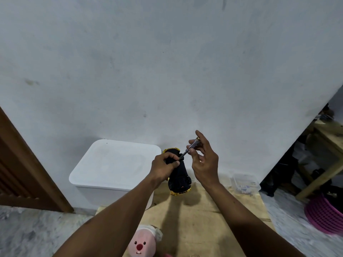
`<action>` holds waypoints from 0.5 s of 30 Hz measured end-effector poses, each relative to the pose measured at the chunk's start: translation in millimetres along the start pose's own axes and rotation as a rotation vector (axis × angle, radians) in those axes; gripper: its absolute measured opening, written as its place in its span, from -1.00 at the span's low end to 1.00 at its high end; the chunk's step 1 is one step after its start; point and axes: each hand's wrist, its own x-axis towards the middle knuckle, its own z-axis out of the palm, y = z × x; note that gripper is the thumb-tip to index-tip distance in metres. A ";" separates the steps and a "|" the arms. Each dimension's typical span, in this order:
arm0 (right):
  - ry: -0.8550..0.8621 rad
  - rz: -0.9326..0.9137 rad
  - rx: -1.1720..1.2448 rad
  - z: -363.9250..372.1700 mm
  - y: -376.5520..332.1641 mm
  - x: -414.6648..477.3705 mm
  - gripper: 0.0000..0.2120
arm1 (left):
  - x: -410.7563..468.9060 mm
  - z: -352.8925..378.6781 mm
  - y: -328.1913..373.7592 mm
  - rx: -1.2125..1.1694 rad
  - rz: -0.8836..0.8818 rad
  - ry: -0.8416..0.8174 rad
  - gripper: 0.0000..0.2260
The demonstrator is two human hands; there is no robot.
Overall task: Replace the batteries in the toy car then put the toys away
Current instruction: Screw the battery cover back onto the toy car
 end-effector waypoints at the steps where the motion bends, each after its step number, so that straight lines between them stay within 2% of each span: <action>1: 0.015 -0.010 -0.006 0.8 0.2 -0.1 -0.43 | 0.2 0.0 -0.8 0.002 0.003 -0.002 -0.89; 4: 0.056 -0.051 0.003 3.7 1.8 -0.9 -0.47 | 0.0 1.1 -1.1 0.008 0.016 -0.017 -0.88; 8: 0.021 -0.069 0.048 6.2 3.5 0.0 -0.54 | -0.7 1.1 -3.9 0.016 0.009 -0.017 -0.90; 15: 0.026 -0.092 0.042 6.9 -1.0 -0.2 -0.51 | -1.1 -5.3 -4.4 0.012 0.002 0.000 -0.90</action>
